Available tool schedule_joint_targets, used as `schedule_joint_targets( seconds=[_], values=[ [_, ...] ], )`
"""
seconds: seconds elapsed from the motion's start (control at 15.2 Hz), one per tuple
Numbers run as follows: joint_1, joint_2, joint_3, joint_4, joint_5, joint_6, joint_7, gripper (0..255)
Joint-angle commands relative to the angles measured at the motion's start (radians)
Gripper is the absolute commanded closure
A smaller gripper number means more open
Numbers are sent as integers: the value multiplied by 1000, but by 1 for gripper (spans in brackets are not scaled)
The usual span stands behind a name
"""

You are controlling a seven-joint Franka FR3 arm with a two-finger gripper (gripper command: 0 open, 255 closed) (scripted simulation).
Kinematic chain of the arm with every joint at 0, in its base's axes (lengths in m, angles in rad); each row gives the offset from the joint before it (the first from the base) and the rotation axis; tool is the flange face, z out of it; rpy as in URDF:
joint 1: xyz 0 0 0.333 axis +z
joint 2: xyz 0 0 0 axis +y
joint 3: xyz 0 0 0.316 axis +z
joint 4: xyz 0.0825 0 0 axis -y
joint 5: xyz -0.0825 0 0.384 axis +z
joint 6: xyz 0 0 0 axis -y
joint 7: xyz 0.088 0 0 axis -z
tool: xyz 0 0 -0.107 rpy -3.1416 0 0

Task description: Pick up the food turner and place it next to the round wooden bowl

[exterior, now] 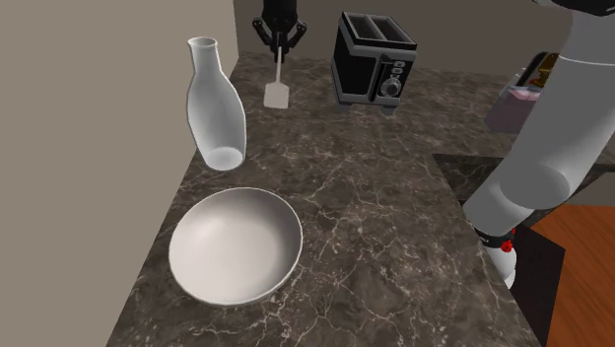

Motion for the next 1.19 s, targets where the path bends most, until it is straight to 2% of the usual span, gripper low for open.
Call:
schedule_joint_targets(
  seconds=[0.0,0.53,1.12],
  values=[
    [-5,-81,9,-108,26,31,9,255],
    [15,-380,36,-444,141,89,32,255],
    [101,-688,62,-711,271,65,76,255]
  ],
)
